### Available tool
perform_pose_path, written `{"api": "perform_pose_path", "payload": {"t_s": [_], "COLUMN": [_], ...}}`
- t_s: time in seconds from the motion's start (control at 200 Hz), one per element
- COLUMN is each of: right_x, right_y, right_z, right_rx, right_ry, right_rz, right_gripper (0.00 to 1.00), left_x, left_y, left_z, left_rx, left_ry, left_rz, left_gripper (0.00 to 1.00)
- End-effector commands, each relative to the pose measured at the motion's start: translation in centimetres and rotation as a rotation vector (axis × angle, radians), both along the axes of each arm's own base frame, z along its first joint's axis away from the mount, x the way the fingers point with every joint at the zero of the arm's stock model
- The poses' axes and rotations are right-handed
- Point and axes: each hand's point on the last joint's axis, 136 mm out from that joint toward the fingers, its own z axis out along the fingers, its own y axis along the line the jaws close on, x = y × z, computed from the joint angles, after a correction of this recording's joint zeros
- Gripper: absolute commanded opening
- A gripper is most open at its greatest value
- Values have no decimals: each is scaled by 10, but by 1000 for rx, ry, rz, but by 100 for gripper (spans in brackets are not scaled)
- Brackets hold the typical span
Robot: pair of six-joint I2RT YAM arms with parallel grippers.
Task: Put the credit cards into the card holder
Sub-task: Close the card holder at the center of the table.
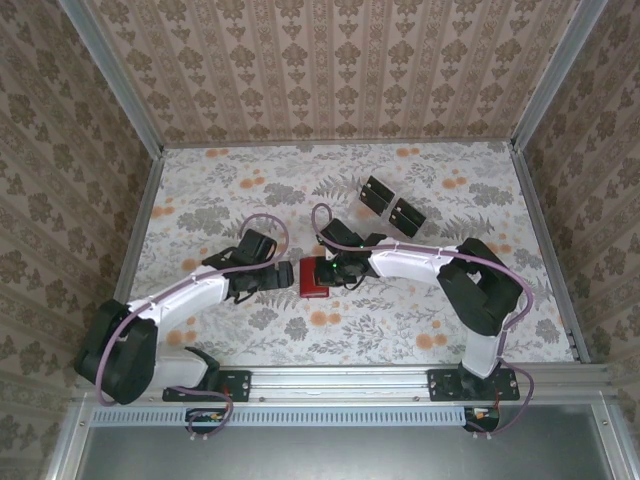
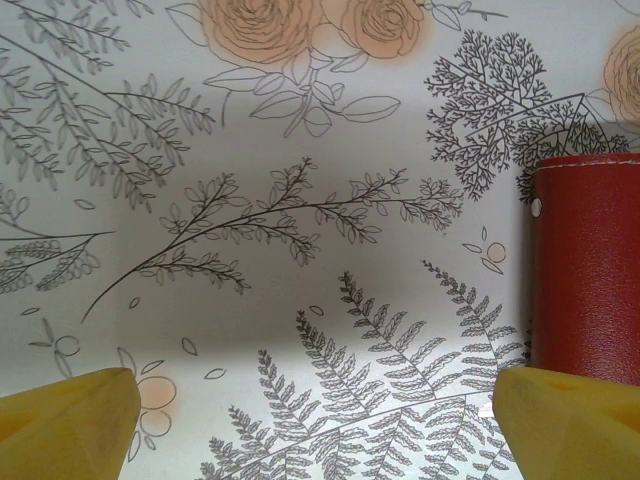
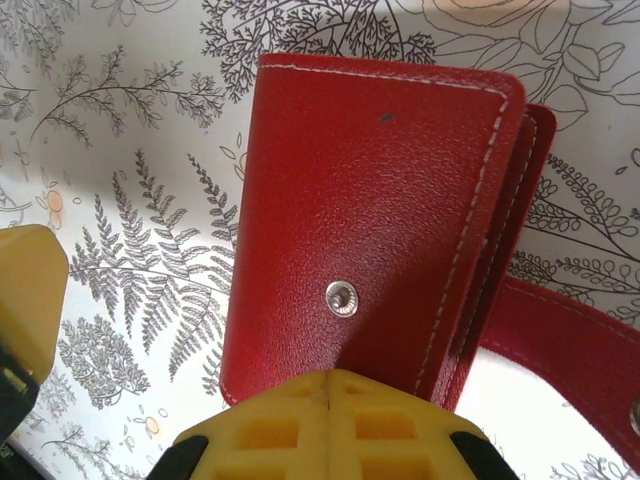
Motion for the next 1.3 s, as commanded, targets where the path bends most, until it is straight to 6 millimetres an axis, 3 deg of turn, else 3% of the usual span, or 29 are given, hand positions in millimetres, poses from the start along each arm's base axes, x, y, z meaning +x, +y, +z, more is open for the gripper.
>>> {"api": "perform_pose_path", "payload": {"t_s": [0.0, 0.52, 0.835, 1.295], "right_x": [0, -3, -4, -4], "right_y": [-6, -9, -11, -12], "right_z": [-19, -26, -24, -24], "right_rx": [-13, 11, 12, 13], "right_ry": [27, 37, 32, 33], "right_rz": [-16, -21, -27, -30], "right_gripper": [0, 0, 0, 0], "left_x": [14, 44, 56, 62], "left_y": [-11, -40, -54, -56], "left_z": [10, 12, -4, -23], "left_rx": [-25, -63, -63, -19], "left_ry": [-32, -67, -36, 8], "left_rz": [-34, -107, -144, -156], "left_gripper": [100, 100, 100, 100]}}
